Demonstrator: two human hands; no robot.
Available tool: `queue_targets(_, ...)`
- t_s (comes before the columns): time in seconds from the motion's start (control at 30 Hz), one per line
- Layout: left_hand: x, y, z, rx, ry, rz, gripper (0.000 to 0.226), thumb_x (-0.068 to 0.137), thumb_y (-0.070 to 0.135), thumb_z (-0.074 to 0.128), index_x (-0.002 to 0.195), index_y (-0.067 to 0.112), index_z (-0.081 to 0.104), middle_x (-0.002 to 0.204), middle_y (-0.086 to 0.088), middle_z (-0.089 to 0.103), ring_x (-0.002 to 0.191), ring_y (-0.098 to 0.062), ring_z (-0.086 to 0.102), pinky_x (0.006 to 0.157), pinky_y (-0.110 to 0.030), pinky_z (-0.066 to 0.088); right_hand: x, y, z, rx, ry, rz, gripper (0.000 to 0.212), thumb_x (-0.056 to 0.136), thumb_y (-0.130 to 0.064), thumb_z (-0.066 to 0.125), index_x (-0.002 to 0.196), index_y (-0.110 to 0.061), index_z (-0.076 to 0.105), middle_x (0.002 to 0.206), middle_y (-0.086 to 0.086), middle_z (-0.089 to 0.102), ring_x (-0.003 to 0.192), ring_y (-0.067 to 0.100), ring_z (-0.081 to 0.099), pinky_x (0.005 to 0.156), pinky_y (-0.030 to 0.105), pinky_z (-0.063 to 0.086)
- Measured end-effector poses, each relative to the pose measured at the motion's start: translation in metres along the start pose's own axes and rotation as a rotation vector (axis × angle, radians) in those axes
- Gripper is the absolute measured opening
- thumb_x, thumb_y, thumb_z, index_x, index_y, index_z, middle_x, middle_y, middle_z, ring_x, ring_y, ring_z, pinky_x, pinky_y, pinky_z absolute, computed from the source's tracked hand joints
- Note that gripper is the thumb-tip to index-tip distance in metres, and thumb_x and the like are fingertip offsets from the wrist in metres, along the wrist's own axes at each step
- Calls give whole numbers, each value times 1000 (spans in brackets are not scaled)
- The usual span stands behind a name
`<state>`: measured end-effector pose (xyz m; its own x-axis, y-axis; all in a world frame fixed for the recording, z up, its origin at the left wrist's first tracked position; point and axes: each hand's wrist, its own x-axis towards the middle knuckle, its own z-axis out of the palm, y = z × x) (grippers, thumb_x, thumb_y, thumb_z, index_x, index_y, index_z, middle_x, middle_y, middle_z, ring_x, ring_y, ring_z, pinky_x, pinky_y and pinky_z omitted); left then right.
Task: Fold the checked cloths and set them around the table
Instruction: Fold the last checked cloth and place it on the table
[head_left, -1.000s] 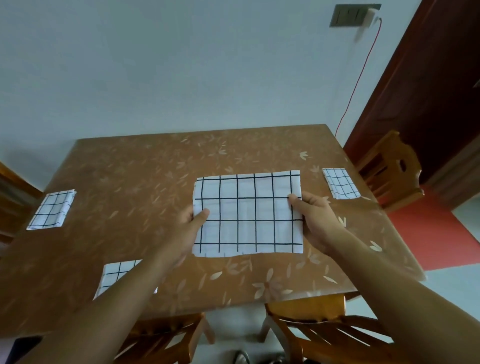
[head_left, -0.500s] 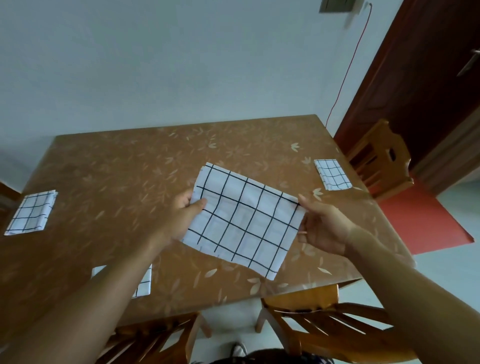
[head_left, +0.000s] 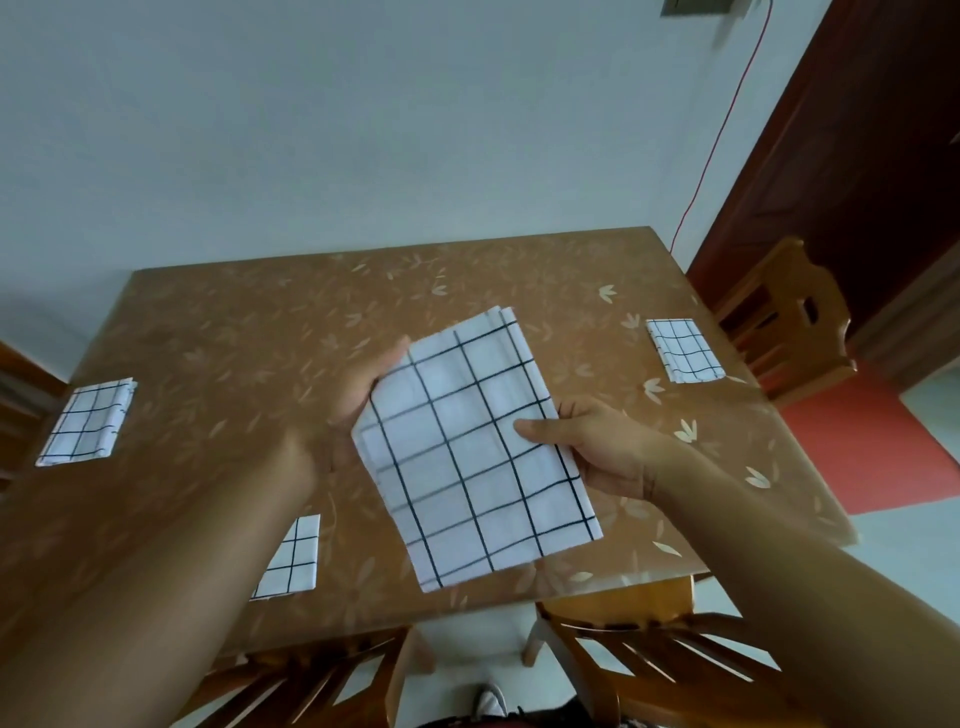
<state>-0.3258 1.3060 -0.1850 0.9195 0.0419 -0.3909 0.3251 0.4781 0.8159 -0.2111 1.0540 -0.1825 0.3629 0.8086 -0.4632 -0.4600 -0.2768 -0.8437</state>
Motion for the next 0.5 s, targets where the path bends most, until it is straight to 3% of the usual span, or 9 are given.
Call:
queue_targets(0.07, 1, -15, -7, -107, -50, -24, 98, 70, 69, 76, 146, 12, 53, 142, -20, 59, 132, -39, 55, 107, -56, 46, 3, 1, 1, 70, 87, -58, 26, 102, -13, 57, 123, 0, 68, 122, 20, 73, 114, 35, 71, 96, 47, 59)
queue_targets(0.13, -1, -31, -7, -61, -36, -29, 103, 61, 68, 83, 144, 15, 54, 140, -14, 63, 130, -33, 59, 99, -50, 54, 5, 4, 1, 138, 168, -93, 31, 104, -13, 55, 129, 1, 65, 125, 19, 72, 116, 35, 70, 97, 48, 59)
queue_targets(0.2, -3, -40, 0, 38, 42, 11, 83, 72, 52, 85, 139, 13, 58, 135, -13, 66, 127, -34, 62, 97, -48, 57, 5, 6, 3, 180, 231, -99, 32, 105, -14, 54, 132, 1, 63, 126, 18, 72, 117, 35, 70, 100, 53, 56)
queue_targets(0.33, 0, -44, 20, 224, 221, 142, 23, 100, 27, 60, 120, 21, 68, 114, -1, 77, 109, -26, 72, 91, -47, 58, 8, 14, 6, 221, 294, -87, 34, 104, -17, 56, 134, -1, 61, 126, 18, 72, 117, 38, 69, 103, 61, 51)
queue_targets(0.43, 2, -44, 29, 250, 281, 176, 15, 103, 27, 56, 110, 27, 69, 101, 8, 79, 101, -21, 74, 81, -39, 59, 9, 16, 11, 244, 297, -85, 34, 103, -19, 58, 133, -3, 62, 125, 19, 72, 115, 39, 70, 101, 62, 52)
queue_targets(0.5, 2, -45, 23, 336, 306, 206, 16, 102, 33, 58, 112, 28, 70, 107, 7, 78, 105, -21, 73, 88, -44, 58, 8, 17, 10, 247, 296, -86, 33, 104, -19, 57, 132, -3, 63, 126, 19, 72, 117, 39, 69, 102, 59, 52)
